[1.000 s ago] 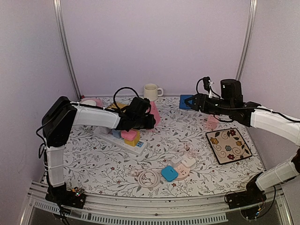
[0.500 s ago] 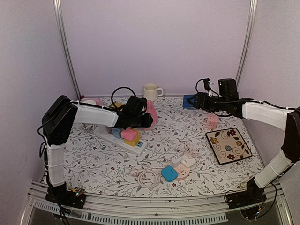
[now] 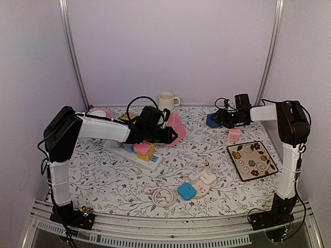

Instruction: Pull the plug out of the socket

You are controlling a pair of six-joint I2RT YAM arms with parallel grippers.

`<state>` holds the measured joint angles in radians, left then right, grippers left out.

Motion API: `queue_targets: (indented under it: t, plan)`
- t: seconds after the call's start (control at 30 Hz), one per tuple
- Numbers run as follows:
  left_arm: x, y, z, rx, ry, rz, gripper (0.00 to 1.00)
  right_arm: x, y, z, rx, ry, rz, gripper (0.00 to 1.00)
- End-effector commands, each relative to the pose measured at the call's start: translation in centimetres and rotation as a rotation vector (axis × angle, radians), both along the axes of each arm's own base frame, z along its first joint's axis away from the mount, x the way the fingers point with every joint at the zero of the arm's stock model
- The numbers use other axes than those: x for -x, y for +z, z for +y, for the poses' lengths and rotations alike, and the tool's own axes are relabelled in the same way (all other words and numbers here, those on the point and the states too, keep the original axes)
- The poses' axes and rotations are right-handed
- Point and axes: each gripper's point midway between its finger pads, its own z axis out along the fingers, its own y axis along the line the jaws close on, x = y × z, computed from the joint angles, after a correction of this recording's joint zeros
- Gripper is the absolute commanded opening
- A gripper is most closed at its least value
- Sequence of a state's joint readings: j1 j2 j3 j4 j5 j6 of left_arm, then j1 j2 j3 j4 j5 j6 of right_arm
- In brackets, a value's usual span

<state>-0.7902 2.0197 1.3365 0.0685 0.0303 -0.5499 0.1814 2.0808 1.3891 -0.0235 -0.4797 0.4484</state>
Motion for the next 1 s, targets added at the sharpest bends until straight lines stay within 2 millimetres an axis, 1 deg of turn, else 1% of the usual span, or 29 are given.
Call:
queue_targets:
  t: [0.0, 0.07, 0.13, 0.23, 0.33, 0.5, 0.63, 0.77, 0.87, 0.93, 0.97]
  plan:
    - [0.6, 4.4, -2.3, 0.101, -0.088, -0.058, 0.0, -1.9, 1.3, -0.2, -0.037, 0.013, -0.028, 0.42]
    - [0.7, 4.3, -2.6, 0.107, -0.1, -0.052, 0.0, -2.0, 0.9, -0.6, -0.027, 0.0, -0.019, 0.55]
    - [0.7, 4.2, -3.0, 0.11, -0.115, -0.045, 0.0, -2.1, 0.9, -1.0, -0.011, -0.015, -0.018, 0.66]
    - [0.5, 3.7, -3.6, 0.105, -0.126, -0.032, 0.0, -2.2, 1.0, -1.6, 0.02, -0.031, -0.023, 0.76]
    - [-0.1, 3.3, -4.0, 0.093, -0.127, -0.029, 0.0, -2.3, 1.4, -2.0, 0.051, -0.044, -0.032, 0.83]
    - [-1.8, 3.0, -4.2, 0.077, -0.111, -0.029, 0.0, -2.3, 2.5, -2.9, 0.106, -0.072, -0.051, 0.88]
    - [-3.6, 2.4, -4.0, 0.07, -0.089, -0.023, 0.0, -1.5, 3.8, -3.6, 0.138, -0.087, -0.076, 0.89]
    - [-5.6, 0.9, -3.6, 0.058, -0.064, -0.003, 0.0, 0.1, 5.5, -3.7, 0.17, -0.092, -0.111, 0.91]
    - [-7.1, -0.4, -3.2, 0.062, -0.047, 0.019, 0.0, 1.8, 6.6, -3.0, 0.195, -0.085, -0.142, 0.94]
    - [-8.3, -0.7, -3.0, 0.063, -0.037, 0.022, 0.0, 3.1, 7.3, -2.4, 0.205, -0.076, -0.163, 0.95]
    - [-8.9, -1.6, -2.8, 0.057, -0.031, 0.035, 0.0, 3.8, 7.5, -2.1, 0.21, -0.075, -0.172, 0.96]
